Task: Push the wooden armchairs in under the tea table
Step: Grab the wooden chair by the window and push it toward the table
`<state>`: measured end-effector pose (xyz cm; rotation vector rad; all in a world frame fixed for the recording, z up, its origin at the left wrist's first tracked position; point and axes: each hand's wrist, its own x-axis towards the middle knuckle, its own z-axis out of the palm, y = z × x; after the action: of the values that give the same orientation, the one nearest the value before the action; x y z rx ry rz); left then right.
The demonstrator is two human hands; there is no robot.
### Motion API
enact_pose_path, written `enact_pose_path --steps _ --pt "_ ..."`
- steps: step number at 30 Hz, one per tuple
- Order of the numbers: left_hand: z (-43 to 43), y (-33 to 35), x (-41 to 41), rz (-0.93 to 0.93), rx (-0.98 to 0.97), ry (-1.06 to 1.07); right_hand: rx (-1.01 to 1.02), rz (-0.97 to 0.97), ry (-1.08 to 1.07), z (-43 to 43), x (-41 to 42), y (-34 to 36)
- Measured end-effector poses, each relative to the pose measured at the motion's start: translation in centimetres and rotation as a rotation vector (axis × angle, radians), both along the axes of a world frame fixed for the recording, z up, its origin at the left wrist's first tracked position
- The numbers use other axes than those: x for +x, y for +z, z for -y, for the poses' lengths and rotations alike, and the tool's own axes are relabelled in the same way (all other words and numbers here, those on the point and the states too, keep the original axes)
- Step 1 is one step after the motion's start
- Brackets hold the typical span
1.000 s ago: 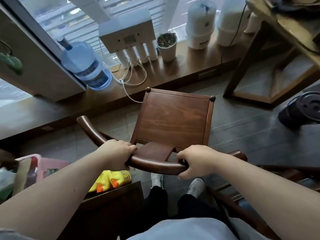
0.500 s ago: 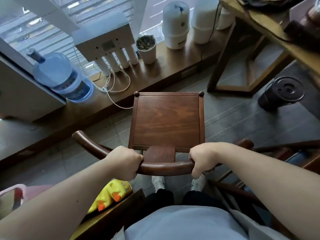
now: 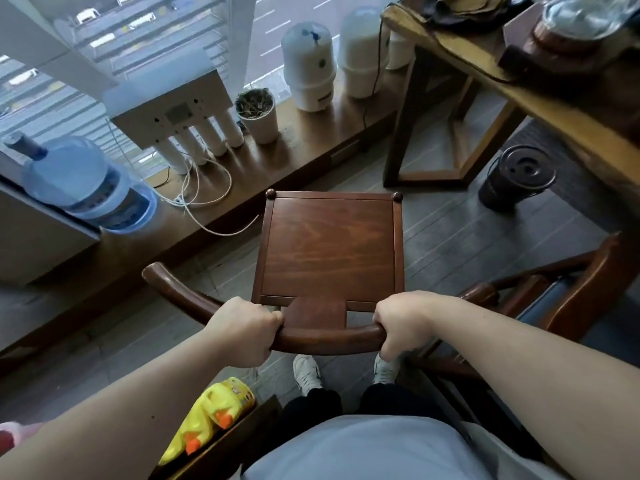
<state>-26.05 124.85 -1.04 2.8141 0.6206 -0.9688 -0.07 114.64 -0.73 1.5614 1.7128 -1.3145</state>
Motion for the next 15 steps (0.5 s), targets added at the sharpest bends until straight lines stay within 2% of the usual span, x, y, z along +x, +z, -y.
enact_pose_path --steps 15 --pt "-2.7 0.7 9.8 0.012 0.027 -0.26 0.019 -0.034 -0.273 4.1 5.4 0.2"
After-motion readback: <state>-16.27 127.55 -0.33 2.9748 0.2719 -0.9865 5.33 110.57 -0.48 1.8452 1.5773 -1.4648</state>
